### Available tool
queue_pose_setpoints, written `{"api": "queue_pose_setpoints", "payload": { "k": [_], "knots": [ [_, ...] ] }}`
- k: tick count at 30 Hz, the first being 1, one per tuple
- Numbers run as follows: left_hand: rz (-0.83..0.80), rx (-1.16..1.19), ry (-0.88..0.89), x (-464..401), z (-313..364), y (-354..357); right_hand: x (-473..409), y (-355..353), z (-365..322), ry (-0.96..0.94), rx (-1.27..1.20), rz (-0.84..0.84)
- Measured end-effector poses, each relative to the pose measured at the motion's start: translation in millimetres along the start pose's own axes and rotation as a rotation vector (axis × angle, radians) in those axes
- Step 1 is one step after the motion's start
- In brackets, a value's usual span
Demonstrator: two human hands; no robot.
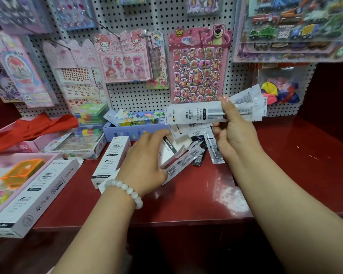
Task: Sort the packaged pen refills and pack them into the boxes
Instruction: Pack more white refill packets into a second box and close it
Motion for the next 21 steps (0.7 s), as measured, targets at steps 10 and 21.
{"api": "queue_pose_setpoints", "payload": {
  "k": [10, 21],
  "knots": [
    [0.084, 0.024, -0.073, -2, -7, -11, 5, -6, 10, -0.058, 0.133, -0.021],
    [0.079, -0.058, 0.005, -1, 4, -8, -2, 15, -6, -0.018, 0.427, -0.23]
  ]
}}
Point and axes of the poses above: each hand's wrist, its own x-axis away from the middle knuckle, its own y-axis out of the palm, z = x × y, the point moved 10 cm from there along -x, towards the middle knuckle, and after that the axes turned 3 degrees about -y, right-handed, at the moved point
